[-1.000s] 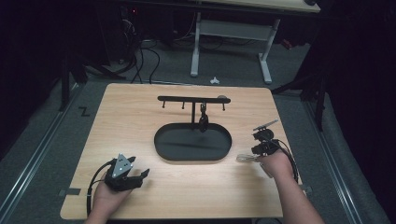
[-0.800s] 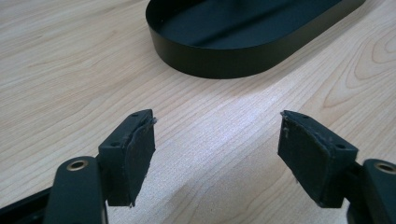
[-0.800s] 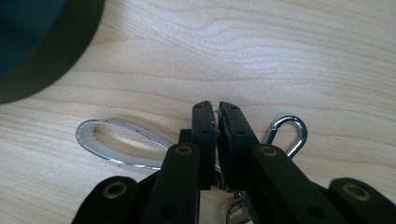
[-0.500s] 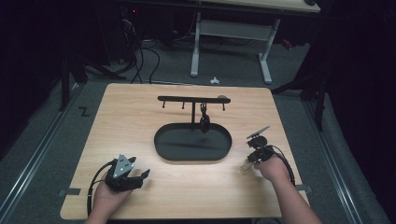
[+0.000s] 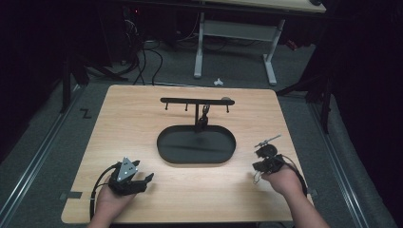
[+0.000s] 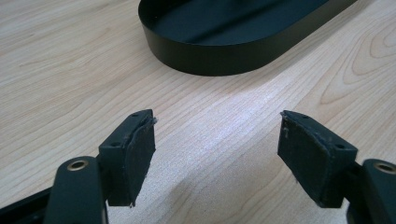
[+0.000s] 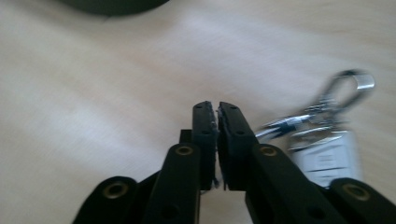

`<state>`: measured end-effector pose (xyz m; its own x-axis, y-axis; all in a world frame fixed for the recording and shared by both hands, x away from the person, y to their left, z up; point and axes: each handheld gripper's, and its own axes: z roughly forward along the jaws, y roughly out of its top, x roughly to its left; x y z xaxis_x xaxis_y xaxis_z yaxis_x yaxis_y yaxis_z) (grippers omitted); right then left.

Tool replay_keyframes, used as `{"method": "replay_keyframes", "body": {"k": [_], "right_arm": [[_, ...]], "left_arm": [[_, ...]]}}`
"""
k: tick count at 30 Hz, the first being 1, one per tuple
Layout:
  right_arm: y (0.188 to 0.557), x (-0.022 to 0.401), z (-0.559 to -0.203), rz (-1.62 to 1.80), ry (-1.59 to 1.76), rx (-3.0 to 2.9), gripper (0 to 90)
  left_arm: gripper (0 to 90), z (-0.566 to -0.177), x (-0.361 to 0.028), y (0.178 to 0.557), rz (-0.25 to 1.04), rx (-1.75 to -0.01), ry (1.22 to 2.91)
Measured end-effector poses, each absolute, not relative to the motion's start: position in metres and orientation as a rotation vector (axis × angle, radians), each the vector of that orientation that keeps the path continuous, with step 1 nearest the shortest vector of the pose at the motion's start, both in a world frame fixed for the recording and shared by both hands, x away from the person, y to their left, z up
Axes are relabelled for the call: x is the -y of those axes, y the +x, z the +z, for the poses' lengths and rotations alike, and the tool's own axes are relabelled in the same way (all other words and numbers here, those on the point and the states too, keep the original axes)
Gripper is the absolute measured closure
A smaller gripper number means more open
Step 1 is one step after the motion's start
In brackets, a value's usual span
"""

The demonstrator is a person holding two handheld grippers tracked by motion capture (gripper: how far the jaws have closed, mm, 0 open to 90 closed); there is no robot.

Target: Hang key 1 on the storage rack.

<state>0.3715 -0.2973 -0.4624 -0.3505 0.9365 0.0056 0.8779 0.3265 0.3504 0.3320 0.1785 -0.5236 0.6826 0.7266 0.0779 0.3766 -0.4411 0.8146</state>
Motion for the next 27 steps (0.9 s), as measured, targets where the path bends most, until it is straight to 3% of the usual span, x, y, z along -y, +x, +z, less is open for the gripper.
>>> {"method": "replay_keyframes", "body": {"k": [4, 9, 14, 21, 27], "right_arm": [[0.392, 0.327, -0.461, 0.447, 1.842, -2.231, 66.2], [0.408, 0.343, -0.475, 0.443, 2.006, -2.112, 56.7], [0.41, 0.345, -0.489, 0.381, 2.05, -2.106, 58.5], [0.406, 0.329, -0.492, 0.373, 1.917, -2.201, 74.0], [0.402, 0.303, -0.492, 0.39, 1.756, -2.323, 74.5]], "left_arm": [[27.9, -0.524, -0.18, 0.333, 0.541, -0.85, 2.072], [27.9, -0.524, -0.18, 0.332, 0.545, -0.854, 2.067], [27.9, -0.523, -0.181, 0.332, 0.546, -0.853, 2.066], [27.9, -0.524, -0.18, 0.333, 0.545, -0.85, 2.075], [28.0, -0.524, -0.18, 0.333, 0.544, -0.853, 2.076]]}}
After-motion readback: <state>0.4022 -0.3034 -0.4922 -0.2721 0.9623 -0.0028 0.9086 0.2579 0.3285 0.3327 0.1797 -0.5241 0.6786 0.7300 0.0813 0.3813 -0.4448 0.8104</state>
